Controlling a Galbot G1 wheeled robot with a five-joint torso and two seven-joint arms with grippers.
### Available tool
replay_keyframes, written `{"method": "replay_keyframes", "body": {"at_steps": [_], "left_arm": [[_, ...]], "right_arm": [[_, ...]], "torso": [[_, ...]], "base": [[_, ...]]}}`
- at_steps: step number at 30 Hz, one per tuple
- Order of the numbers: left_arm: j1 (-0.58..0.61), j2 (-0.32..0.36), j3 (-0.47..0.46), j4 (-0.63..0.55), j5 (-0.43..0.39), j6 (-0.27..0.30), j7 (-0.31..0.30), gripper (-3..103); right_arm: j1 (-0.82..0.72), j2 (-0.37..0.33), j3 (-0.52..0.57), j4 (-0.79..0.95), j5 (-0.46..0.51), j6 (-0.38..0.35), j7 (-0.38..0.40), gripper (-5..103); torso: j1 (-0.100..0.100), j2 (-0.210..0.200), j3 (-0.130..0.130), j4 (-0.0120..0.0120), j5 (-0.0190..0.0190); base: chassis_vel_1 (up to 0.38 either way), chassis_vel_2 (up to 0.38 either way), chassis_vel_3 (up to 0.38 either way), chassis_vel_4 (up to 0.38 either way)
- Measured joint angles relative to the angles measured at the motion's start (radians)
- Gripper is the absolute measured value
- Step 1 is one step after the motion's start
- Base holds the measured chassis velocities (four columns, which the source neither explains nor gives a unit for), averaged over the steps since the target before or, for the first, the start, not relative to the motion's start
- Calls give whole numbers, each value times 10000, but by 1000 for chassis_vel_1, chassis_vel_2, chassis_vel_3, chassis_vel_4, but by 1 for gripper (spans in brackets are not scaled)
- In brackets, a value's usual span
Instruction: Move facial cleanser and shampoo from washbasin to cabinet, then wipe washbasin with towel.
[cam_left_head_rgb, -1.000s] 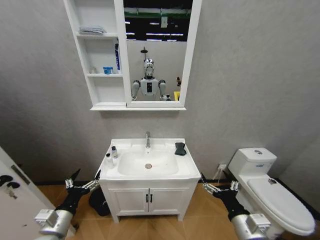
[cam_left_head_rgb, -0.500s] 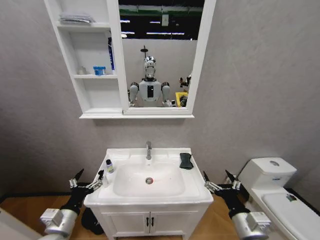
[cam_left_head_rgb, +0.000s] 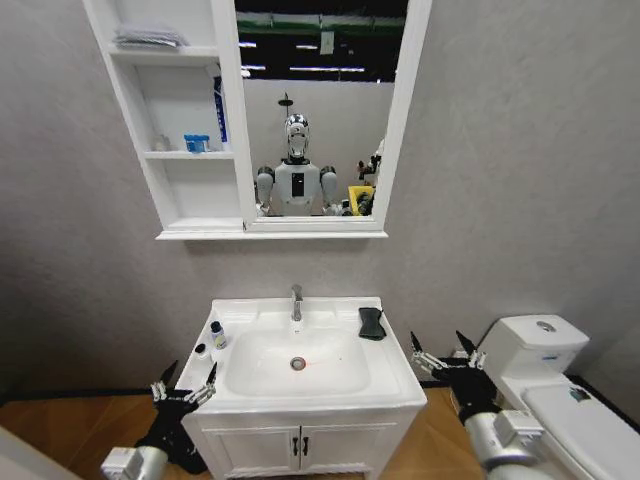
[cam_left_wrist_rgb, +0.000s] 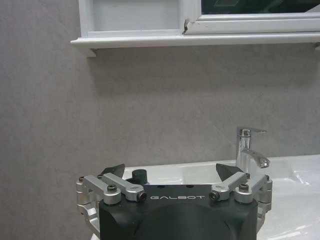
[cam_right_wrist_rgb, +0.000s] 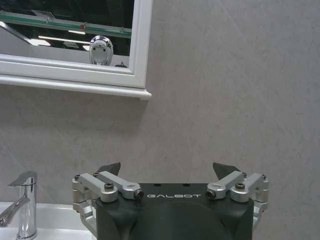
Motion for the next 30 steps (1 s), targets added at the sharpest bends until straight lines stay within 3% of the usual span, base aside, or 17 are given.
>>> {"method": "replay_keyframes", "body": {"at_steps": [4, 8, 9, 11, 16, 30], "left_arm": [[-64, 215, 80, 337, 3, 97, -76, 100], [-373, 887, 184, 532, -78, 1075, -235, 100], [-373, 887, 184, 532, -78, 1075, -235, 100], [-563, 1343, 267, 589, -333, 1764, -366, 100], [-834, 1702, 333, 862, -643, 2236, -747, 100], [-1753, 1933, 767, 1986, -806, 2508, -1447, 100]], "right_arm": [[159, 76, 66, -36, 65, -6, -46, 100], [262, 209, 337, -122, 233, 91, -188, 100], [262, 209, 337, -122, 233, 91, -188, 100], [303, 291, 433, -144, 375, 189, -191, 100], [610, 265, 367, -324, 570, 271, -195, 100], [756, 83, 538, -618, 920, 614, -64, 100]], "torso": [[4, -2, 0, -1, 0], [3, -2, 0, -2, 0], [3, -2, 0, -2, 0], [3, -2, 0, -2, 0], [3, -2, 1, 0, 0], [3, -2, 1, -2, 0]], "base": [[0, 0, 0, 0], [0, 0, 0, 0], [0, 0, 0, 0], [0, 0, 0, 0], [0, 0, 0, 0], [0, 0, 0, 0]]}}
